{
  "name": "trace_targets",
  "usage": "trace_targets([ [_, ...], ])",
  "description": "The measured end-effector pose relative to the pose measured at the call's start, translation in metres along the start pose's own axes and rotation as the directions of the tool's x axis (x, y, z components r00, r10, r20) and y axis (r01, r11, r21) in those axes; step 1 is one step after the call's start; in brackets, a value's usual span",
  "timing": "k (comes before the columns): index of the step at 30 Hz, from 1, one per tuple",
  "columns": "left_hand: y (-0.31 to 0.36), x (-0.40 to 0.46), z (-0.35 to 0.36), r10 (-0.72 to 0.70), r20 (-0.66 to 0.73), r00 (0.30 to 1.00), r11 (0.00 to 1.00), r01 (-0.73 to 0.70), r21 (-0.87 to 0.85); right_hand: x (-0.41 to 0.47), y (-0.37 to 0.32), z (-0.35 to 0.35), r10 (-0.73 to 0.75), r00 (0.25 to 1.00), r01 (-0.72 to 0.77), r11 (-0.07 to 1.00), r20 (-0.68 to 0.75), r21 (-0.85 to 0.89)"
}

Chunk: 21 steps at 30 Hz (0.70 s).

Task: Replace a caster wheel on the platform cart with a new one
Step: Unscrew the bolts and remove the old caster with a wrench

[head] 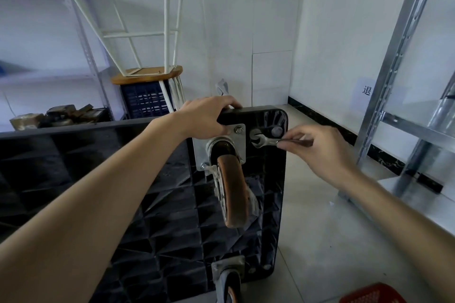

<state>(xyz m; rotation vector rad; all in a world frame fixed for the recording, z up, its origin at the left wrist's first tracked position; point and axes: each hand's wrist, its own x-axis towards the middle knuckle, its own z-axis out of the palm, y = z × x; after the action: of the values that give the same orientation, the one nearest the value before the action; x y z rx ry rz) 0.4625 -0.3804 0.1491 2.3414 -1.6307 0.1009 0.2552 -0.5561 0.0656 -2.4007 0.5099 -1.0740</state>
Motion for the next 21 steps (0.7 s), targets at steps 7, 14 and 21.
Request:
trace_targets([
  [7, 0.003, -0.003, 0.000, 0.009, -0.012, 1.000, 0.999, -0.008, 0.049, -0.028, 0.014, 0.034, 0.086, 0.996, -0.084, 0.991, -0.016, 0.102],
  [14, 0.005, -0.005, 0.000, 0.003, -0.010, 1.000, 0.999, -0.002, 0.048, -0.043, 0.017, 0.050, 0.143, 0.990, -0.141, 0.985, -0.008, 0.099],
  [21, 0.004, -0.004, -0.001, 0.002, -0.013, 1.000, 0.999, -0.002, 0.032, -0.053, 0.016, 0.054, 0.169, 0.986, -0.169, 0.983, 0.005, 0.075],
])
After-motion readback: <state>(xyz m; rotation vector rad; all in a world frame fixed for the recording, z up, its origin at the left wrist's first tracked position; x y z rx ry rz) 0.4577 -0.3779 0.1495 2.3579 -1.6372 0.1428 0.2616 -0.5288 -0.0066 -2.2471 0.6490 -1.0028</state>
